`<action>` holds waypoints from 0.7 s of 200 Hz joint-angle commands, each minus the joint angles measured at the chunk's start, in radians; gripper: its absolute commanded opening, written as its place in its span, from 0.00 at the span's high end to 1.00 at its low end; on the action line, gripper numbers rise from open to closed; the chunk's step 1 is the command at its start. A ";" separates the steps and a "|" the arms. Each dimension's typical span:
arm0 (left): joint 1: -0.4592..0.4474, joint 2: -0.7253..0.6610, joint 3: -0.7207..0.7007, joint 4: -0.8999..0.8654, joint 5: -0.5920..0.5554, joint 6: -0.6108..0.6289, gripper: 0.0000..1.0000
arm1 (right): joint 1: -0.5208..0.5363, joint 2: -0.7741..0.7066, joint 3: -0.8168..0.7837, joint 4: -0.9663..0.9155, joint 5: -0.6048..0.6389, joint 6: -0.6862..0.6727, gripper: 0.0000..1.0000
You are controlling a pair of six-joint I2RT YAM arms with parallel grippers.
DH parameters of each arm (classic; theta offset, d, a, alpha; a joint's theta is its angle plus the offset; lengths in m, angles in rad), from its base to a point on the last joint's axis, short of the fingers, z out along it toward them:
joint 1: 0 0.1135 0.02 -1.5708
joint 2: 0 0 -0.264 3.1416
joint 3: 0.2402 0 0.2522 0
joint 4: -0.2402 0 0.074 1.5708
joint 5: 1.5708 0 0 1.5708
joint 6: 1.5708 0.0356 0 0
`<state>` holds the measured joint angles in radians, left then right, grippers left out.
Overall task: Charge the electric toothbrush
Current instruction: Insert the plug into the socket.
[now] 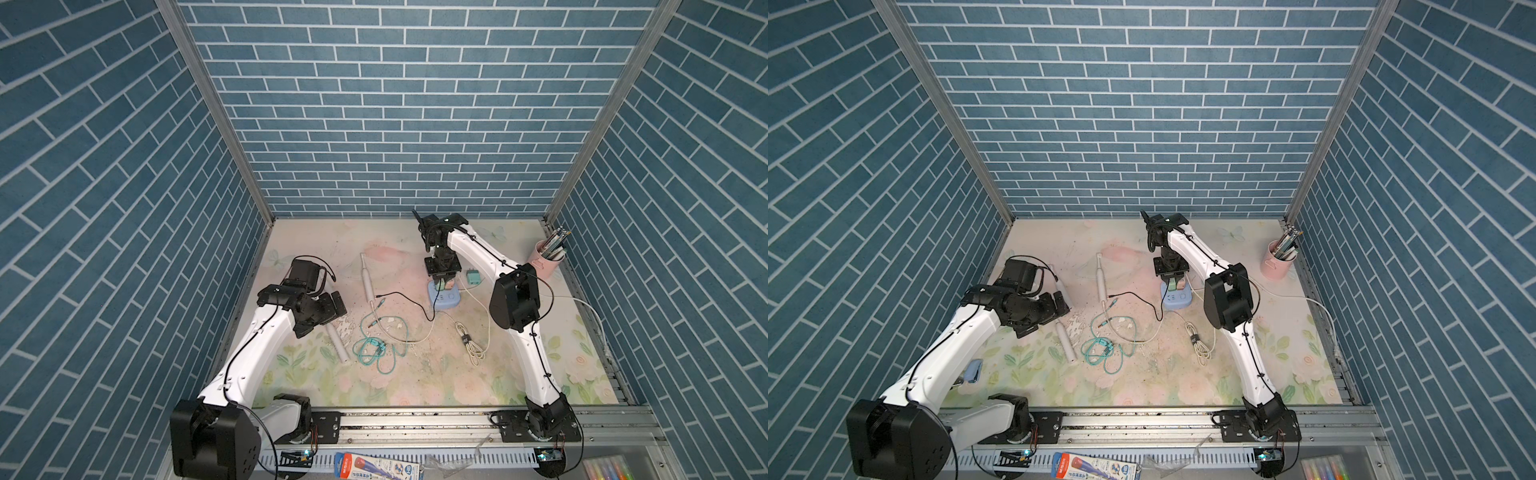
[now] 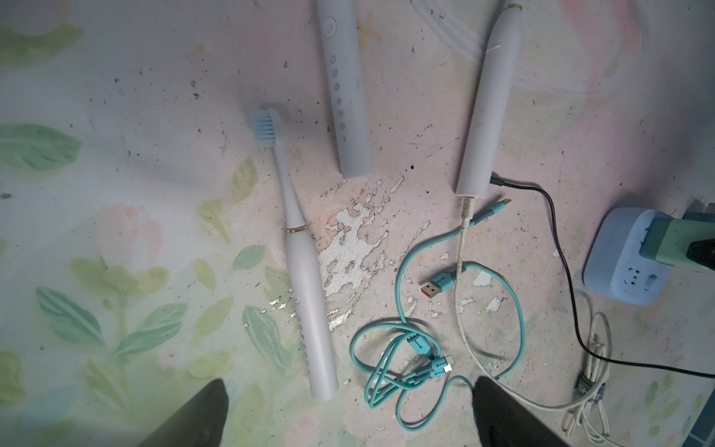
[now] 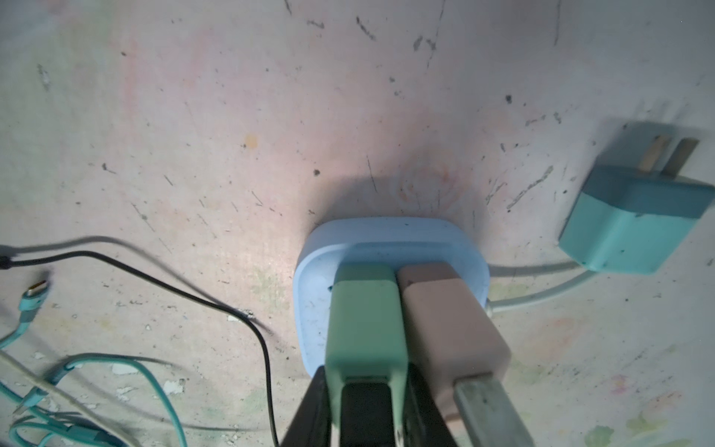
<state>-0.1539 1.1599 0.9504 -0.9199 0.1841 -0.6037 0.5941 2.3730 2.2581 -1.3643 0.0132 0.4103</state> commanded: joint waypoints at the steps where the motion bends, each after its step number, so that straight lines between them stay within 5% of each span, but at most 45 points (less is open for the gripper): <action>1: 0.010 0.015 -0.009 -0.002 0.013 0.016 0.00 | -0.008 0.120 -0.010 -0.007 0.012 -0.025 1.00; 45: 0.014 0.019 -0.009 -0.002 0.027 0.019 0.00 | -0.005 0.058 -0.041 0.022 0.006 -0.019 1.00; 75: 0.017 0.030 -0.008 0.001 0.041 0.021 0.01 | 0.014 0.003 -0.017 0.004 0.006 -0.029 0.63; 140: 0.019 0.039 -0.009 0.000 0.057 0.026 0.01 | 0.042 -0.056 -0.034 0.006 0.018 -0.043 0.39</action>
<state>-0.1425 1.1988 0.9504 -0.9142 0.2306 -0.5900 0.6247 2.3657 2.2311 -1.3350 0.0174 0.3859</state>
